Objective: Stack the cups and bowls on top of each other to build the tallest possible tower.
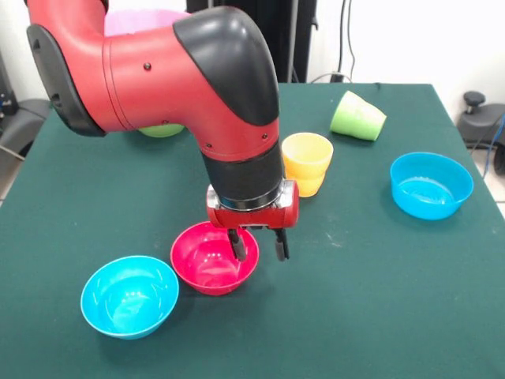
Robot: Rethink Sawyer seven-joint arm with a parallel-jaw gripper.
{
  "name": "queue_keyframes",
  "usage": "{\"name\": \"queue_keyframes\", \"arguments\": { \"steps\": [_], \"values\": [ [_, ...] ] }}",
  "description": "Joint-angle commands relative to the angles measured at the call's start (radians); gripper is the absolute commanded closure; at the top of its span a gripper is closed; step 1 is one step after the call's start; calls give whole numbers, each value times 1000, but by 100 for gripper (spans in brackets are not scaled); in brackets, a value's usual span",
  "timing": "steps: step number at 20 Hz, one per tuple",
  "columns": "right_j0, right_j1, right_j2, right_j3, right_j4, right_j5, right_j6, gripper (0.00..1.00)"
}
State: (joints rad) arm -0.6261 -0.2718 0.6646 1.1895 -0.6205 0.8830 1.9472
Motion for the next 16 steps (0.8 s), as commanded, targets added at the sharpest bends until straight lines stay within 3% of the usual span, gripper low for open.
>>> {"name": "queue_keyframes", "arguments": {
  "steps": [1,16],
  "values": [
    [31,23,-72,-12,-99,-56,-159,0],
    [18,3,-75,3,-123,-80,-139,0]
  ]
}}
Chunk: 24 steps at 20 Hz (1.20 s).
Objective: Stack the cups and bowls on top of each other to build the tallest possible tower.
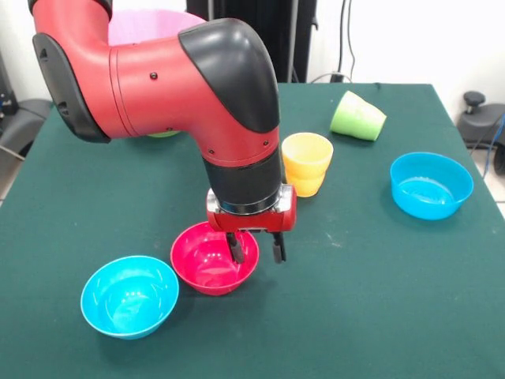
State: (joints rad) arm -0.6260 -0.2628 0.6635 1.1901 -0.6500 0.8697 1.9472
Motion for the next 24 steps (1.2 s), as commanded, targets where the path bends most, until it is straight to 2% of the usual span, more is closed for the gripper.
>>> {"name": "queue_keyframes", "arguments": {
  "steps": [1,4,5,17,19,24],
  "values": [
    [19,-7,-74,5,-94,-70,-137,0],
    [22,-10,-78,10,-99,-77,-138,0],
    [22,-13,-79,17,-100,-86,-138,100],
    [43,-31,-105,15,-104,-120,-97,100],
    [46,-72,-115,54,-82,-106,-66,100],
    [70,-239,-150,195,-29,-61,24,100]
  ]
}}
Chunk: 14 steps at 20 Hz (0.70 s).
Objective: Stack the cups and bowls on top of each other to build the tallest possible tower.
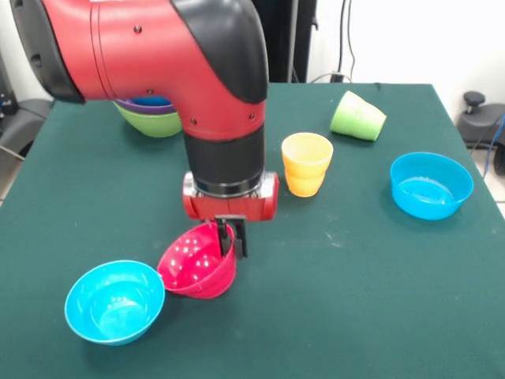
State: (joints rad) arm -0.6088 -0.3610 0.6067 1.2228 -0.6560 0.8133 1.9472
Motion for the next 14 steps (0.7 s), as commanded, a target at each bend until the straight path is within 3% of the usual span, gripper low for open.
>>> {"name": "queue_keyframes", "arguments": {
  "steps": [1,8,14],
  "values": [
    [55,-163,-100,186,-11,-1,42,100],
    [74,-286,-148,352,51,-34,146,100],
    [77,-368,-170,443,117,-21,156,100]
  ]
}}
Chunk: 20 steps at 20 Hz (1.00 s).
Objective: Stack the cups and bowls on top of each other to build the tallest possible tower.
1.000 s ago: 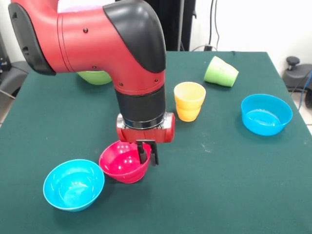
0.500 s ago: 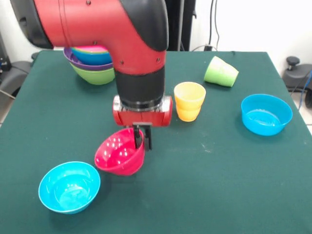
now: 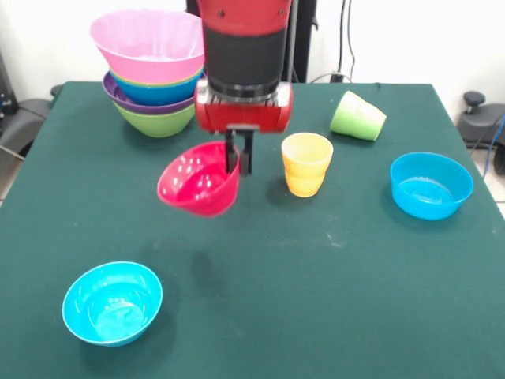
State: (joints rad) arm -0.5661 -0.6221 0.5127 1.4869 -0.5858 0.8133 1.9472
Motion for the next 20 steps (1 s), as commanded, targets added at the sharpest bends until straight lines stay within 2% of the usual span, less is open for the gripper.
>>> {"name": "queue_keyframes", "arguments": {
  "steps": [1,10,20],
  "values": [
    [29,-125,-74,199,64,-20,147,100],
    [-1,-187,-85,335,146,-88,134,100],
    [-58,-344,-70,483,261,-59,55,100]
  ]
}}
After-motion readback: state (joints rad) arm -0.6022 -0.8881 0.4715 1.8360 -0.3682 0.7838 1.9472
